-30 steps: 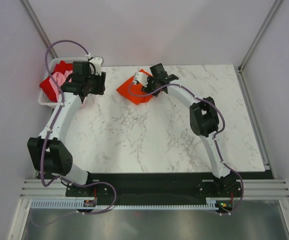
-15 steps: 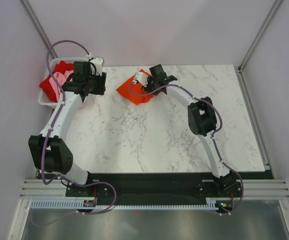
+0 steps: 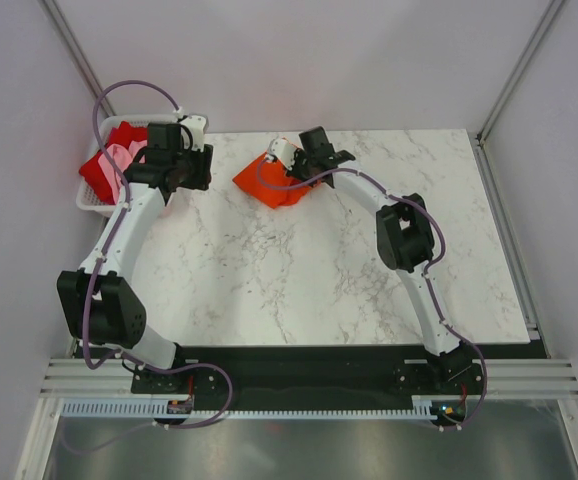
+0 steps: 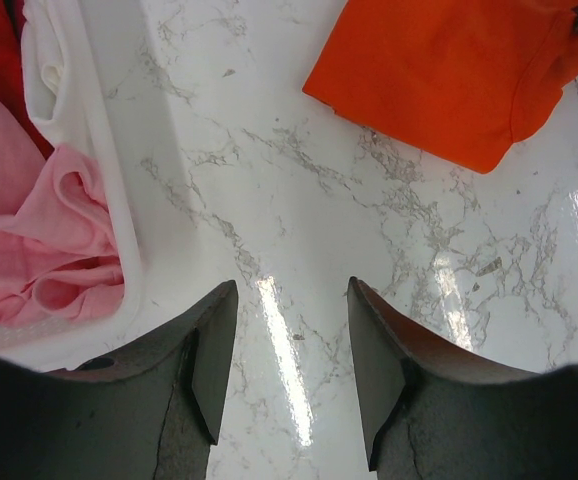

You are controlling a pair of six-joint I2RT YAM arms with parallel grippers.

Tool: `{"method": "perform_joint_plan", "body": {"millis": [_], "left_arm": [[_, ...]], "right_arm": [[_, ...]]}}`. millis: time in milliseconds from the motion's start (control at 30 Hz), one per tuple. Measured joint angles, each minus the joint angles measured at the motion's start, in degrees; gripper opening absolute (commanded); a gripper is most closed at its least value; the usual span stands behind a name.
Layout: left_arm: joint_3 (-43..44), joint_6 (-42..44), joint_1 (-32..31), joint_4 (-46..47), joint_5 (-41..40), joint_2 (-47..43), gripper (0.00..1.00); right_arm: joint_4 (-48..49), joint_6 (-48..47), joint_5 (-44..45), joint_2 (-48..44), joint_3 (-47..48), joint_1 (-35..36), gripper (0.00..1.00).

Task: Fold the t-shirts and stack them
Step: Flatten the tshirt out

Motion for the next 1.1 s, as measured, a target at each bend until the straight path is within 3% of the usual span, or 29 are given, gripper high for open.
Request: {"method": "perform_joint_plan", "body": {"millis": [133,333,500,767,900,1100], "left_arm": [[0.0,0.0,0.0,0.0,0.0,0.0,0.56],[0.6,0.0,0.0,0.0,-0.2,0.1,0.54],[3.4,0.0,0.0,0.0,-1.4,1.0,0.51],[9.5,0.0,0.0,0.4,-1.6,4.4,0.45],[11.3,-0.1,-0.3,0.4,-1.5,5.7,0.36],[11.9,0.0,-2.1,0.4,-1.1,5.9,0.34]], "right_arm": [[0.1,2.0,-1.5,-2.8,0.0,0.0,0.00],[2.4,1.5,-3.3,-16.1,0.7,1.6,0.00],[6.0,-0.2,-3.8,-26.1,9.1,5.0,0.00],[18.7,-5.4,-1.0,-33.7,17.6,7.2,0.00],[22.1,-10.9,2.6,-37.8,10.2,6.1,0.00],[21.2,-12.3,8.8,-39.9,-11.0,-1.2,0.00]]}}
